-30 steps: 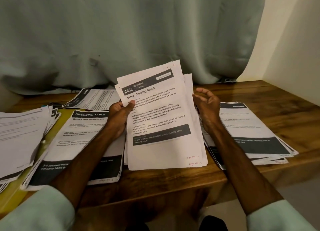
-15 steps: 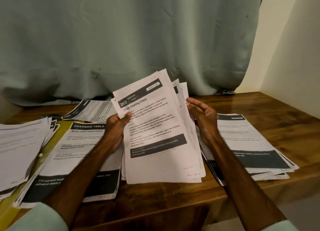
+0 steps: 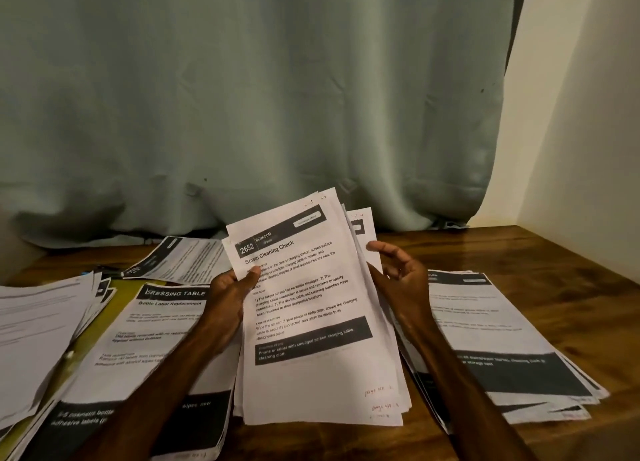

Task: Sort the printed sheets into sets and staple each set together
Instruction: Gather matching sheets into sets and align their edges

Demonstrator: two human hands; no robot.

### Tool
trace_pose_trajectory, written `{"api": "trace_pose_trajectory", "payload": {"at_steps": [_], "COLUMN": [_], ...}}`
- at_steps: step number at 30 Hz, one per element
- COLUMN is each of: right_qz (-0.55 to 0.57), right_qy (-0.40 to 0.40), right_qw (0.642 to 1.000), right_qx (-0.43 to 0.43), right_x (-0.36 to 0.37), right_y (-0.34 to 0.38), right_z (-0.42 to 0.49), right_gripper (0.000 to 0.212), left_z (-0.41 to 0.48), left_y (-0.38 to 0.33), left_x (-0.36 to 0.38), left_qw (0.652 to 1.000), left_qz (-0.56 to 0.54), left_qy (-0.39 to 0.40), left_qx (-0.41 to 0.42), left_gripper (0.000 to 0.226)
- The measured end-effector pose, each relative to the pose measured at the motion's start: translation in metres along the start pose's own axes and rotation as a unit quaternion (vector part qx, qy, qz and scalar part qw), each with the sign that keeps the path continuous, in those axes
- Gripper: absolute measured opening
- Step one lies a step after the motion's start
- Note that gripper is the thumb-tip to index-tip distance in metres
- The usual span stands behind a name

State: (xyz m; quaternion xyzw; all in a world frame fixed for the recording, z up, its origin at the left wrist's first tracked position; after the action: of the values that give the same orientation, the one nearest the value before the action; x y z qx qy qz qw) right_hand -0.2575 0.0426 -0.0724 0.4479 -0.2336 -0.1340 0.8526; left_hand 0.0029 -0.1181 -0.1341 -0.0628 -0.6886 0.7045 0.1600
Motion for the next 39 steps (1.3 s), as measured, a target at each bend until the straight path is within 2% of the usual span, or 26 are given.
{"api": "trace_pose_trajectory", "payload": {"at_steps": [4, 10, 12, 14, 17, 19, 21, 29, 37, 39], "right_qz": [-0.021, 0.003, 0.013, 0.014, 0.067, 0.079, 0.027, -0.021, -0.065, -0.038], "right_qy": [0.024, -0.024, -0.042, -0.045, -0.013, 0.025, 0.047, 0.023, -0.006, -0.001], "right_qw": [0.999, 0.999, 0.998, 0.998, 0.998, 0.996, 0.998, 0.999, 0.998, 0.998], "right_qx": [-0.006, -0.044, -0.035, -0.031, -0.001, 0.028, 0.028, 0.017, 0.027, 0.044], "right_x": [-0.001, -0.008, -0.01, -0.008, 0.005, 0.015, 0.019, 0.015, 0.015, 0.02], "right_y": [-0.003, 0.001, 0.0, 0.001, -0.001, -0.003, -0.003, 0.001, 0.01, 0.008], "right_z": [0.001, 0.001, 0.002, 0.002, -0.001, -0.004, -0.007, -0.013, -0.016, -0.017], "right_gripper": [0.049, 0.016, 0.02, 0.032, 0.044, 0.037, 0.023, 0.01, 0.029, 0.031], "left_z": [-0.001, 0.0, 0.0, 0.001, 0.001, 0.001, -0.001, -0.004, -0.003, -0.003], "left_y": [-0.001, 0.001, 0.001, 0.001, 0.001, -0.001, -0.002, -0.007, -0.007, -0.012], "left_x": [0.0, 0.001, 0.0, -0.001, -0.003, -0.005, -0.006, -0.002, -0.004, -0.005], "left_qw": [1.0, 1.0, 1.0, 1.0, 1.0, 0.999, 0.999, 0.997, 0.996, 0.995], "left_qz": [0.004, 0.004, 0.008, 0.009, 0.019, 0.028, 0.033, 0.061, 0.066, 0.063], "left_qy": [-0.002, 0.005, 0.004, -0.001, -0.018, -0.027, -0.03, -0.016, -0.034, -0.04], "left_qx": [0.006, 0.008, 0.007, 0.007, 0.006, 0.011, 0.017, 0.042, 0.054, 0.067], "left_gripper": [0.025, 0.025, 0.026, 0.025, 0.022, 0.018, 0.018, 0.024, 0.02, 0.025]}}
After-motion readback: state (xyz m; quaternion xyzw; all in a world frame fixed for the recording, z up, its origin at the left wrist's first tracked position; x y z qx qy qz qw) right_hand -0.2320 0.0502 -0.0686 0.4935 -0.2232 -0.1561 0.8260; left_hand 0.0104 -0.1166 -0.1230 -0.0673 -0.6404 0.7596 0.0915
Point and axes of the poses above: each hand's wrist, its own z-axis towards the middle knuckle, its own x-axis out of the palm, y = z × x, the point moved 7 cm from there along z, towards the middle knuckle, and after that the axes turned 13 degrees about z, right-handed, at the moved point
